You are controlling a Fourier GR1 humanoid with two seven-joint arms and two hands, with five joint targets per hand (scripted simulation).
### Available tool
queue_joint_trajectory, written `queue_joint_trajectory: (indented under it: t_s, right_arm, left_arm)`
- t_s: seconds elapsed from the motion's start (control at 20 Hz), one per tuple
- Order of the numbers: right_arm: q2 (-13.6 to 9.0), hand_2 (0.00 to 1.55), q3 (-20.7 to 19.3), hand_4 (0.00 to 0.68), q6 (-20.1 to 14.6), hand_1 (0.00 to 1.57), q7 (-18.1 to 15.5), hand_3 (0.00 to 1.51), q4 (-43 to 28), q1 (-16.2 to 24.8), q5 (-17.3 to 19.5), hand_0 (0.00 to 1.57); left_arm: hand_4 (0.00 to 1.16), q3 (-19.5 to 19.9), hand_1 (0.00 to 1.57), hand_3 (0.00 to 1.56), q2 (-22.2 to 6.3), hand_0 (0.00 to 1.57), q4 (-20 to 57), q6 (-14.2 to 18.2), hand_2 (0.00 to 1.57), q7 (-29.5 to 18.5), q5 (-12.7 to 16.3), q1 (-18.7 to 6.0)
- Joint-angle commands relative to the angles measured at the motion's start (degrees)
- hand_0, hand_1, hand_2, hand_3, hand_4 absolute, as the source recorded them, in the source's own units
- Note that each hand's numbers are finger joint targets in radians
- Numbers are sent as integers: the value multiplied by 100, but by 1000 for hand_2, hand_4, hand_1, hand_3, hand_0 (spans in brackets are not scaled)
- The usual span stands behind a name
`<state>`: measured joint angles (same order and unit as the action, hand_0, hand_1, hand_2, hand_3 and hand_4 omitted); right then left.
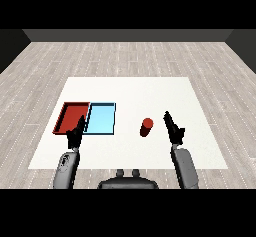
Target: Pick the red can and put it in the red box
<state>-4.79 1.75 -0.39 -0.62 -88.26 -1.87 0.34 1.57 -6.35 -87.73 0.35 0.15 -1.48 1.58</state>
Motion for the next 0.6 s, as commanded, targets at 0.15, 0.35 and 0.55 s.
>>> queue_joint_trajectory:
  t_s: [0.15,0.35,0.55]
  right_arm:
    - [-542,0,-718,0,608,0,-182,0,100,211,-482,0]
    - [-526,0,-941,0,775,0,-1398,0,-343,193,-730,0]
    - [-444,0,-1035,0,1090,0,-1950,0,-172,501,-940,0]
  left_arm:
    - [0,-40,0,0,114,0,-103,-59,0,121,16,-226]
    - [0,116,0,0,295,0,-683,-185,0,-1400,398,-534]
    - [0,122,0,0,425,0,-203,-224,0,-2285,310,-409]
